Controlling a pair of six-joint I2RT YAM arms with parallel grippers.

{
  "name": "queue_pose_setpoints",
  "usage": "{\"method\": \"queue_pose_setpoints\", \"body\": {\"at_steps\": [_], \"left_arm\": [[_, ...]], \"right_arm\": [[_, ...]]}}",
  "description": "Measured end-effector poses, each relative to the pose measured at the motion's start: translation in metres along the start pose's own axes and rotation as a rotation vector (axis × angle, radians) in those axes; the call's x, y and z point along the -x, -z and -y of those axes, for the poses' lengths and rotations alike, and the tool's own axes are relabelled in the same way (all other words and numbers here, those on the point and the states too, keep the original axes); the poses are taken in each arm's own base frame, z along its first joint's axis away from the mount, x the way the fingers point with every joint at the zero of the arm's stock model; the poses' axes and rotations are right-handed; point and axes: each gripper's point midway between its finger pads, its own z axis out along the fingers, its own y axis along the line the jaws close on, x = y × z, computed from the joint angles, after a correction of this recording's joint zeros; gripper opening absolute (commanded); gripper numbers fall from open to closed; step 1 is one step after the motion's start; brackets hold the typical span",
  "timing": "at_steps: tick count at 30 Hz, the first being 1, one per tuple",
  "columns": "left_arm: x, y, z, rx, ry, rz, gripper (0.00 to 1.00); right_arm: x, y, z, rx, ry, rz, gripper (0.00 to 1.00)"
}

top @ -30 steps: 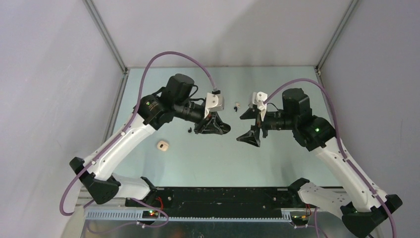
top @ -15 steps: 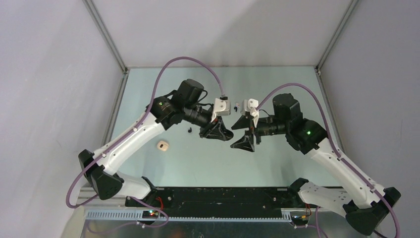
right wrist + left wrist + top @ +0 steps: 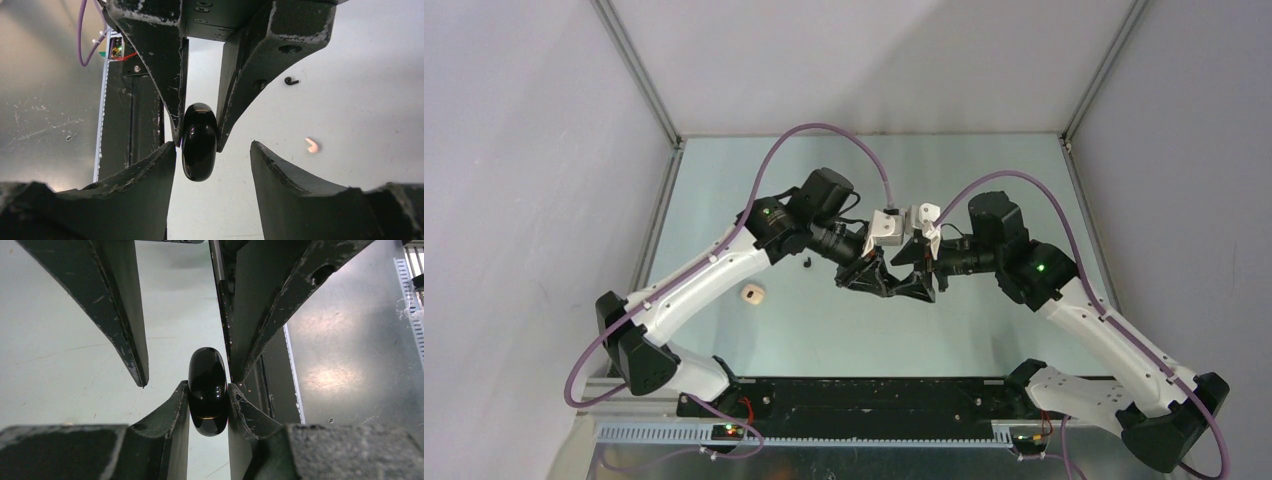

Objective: Insert the wireless bluetooth earbuds into the charging case
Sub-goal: Pass from the left arm to the right, then pass from the right arm to the left

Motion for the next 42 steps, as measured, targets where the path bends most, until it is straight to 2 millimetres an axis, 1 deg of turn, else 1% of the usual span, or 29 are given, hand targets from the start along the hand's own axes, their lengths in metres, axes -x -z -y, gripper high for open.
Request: {"method": "queue_pose_setpoints", "body": {"at_steps": [7, 15, 19, 23, 24, 26, 27, 28, 29, 30, 32, 33, 34, 35, 36, 37, 40, 41, 42], "left_arm": [[-0.001, 0.0, -0.001, 0.005, 0.001, -0.004, 0.18], [-0.002, 0.0, -0.001, 0.006, -0.003, -0.008, 0.18], [-0.003, 0.001, -0.001, 0.008, -0.001, -0.011, 0.18], [-0.003, 0.001, -0.003, 0.017, -0.009, -0.015, 0.19], [-0.003, 0.001, -0.004, 0.022, -0.011, -0.016, 0.19], [-0.003, 0.001, -0.004, 0.025, -0.011, -0.018, 0.2], [-0.003, 0.001, -0.005, 0.026, -0.01, -0.018, 0.21], [-0.003, 0.001, -0.005, 0.027, -0.01, -0.019, 0.25], [-0.003, 0.001, -0.005, 0.028, -0.01, -0.018, 0.26], [-0.003, 0.001, -0.005, 0.028, -0.01, -0.018, 0.29], [-0.003, 0.001, -0.005, 0.03, -0.01, -0.018, 0.38], [-0.003, 0.001, -0.005, 0.031, -0.01, -0.018, 0.48], [-0.003, 0.001, -0.006, 0.033, -0.01, -0.018, 0.54], [-0.003, 0.001, -0.007, 0.038, -0.009, -0.019, 0.66], [-0.002, 0.001, -0.007, 0.04, -0.011, -0.018, 0.7], [-0.003, 0.001, -0.008, 0.045, -0.009, -0.019, 0.78], [-0.002, 0.001, -0.01, 0.056, -0.011, -0.019, 0.88], [-0.002, 0.001, -0.01, 0.057, -0.008, -0.018, 0.95], [-0.002, 0.001, -0.011, 0.059, -0.009, -0.018, 0.97]], "right_arm": [[-0.008, 0.002, -0.005, 0.03, 0.007, -0.023, 0.6], [-0.013, 0.001, -0.005, 0.041, 0.001, -0.038, 0.51], [-0.014, 0.001, -0.005, 0.042, -0.001, -0.04, 0.42], [-0.014, 0.001, -0.006, 0.048, -0.006, -0.041, 0.27], [-0.014, 0.001, -0.006, 0.05, -0.009, -0.041, 0.25], [-0.015, 0.001, -0.006, 0.049, -0.008, -0.042, 0.18], [-0.015, 0.001, -0.006, 0.048, -0.008, -0.042, 0.14], [-0.015, 0.001, -0.006, 0.048, -0.007, -0.042, 0.11], [-0.015, 0.001, -0.006, 0.048, -0.008, -0.042, 0.08], [-0.015, 0.001, -0.006, 0.048, -0.007, -0.042, 0.06], [-0.015, 0.001, -0.006, 0.048, -0.007, -0.042, 0.04], [-0.015, 0.001, -0.006, 0.048, -0.008, -0.042, 0.02], [-0.015, 0.001, -0.006, 0.047, -0.008, -0.042, 0.01], [-0.015, 0.001, -0.006, 0.047, -0.01, -0.042, 0.0], [-0.015, 0.001, -0.005, 0.047, -0.008, -0.042, 0.0], [-0.015, 0.002, -0.005, 0.046, -0.011, -0.042, 0.0], [-0.015, 0.002, -0.005, 0.045, -0.018, -0.04, 0.0], [-0.015, 0.003, -0.005, 0.046, -0.02, -0.038, 0.0], [-0.014, 0.003, -0.004, 0.045, -0.022, -0.036, 0.0]]}}
